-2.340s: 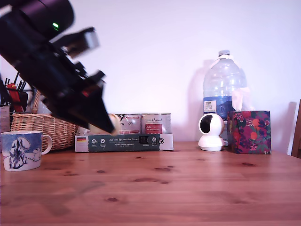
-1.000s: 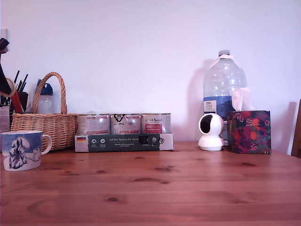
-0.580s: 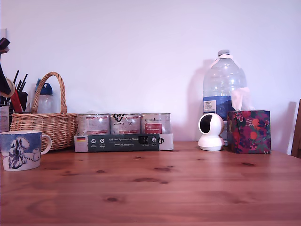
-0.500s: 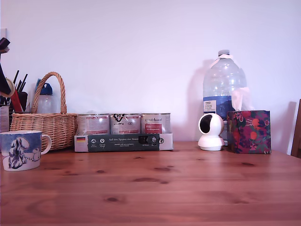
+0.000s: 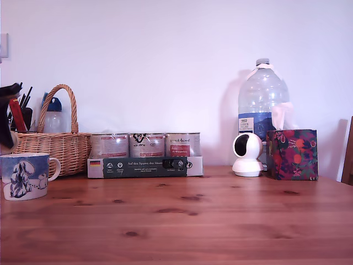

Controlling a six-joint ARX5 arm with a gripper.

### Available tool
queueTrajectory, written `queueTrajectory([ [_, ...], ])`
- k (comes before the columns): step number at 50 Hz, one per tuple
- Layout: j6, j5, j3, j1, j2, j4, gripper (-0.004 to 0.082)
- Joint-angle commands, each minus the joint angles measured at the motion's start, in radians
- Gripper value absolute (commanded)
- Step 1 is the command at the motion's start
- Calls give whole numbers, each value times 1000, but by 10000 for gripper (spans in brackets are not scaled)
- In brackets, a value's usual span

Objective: Pick up the coffee capsules from the table one by one and drop them inside the nearest coffee cup

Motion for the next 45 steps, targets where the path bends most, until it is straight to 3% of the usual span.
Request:
queueTrajectory([
  [1, -4, -6, 53, -4, 10, -23, 133],
  [13, -22, -34, 215, -8, 81, -144, 133],
  [45, -21, -98, 581, -10, 398, -408, 133],
])
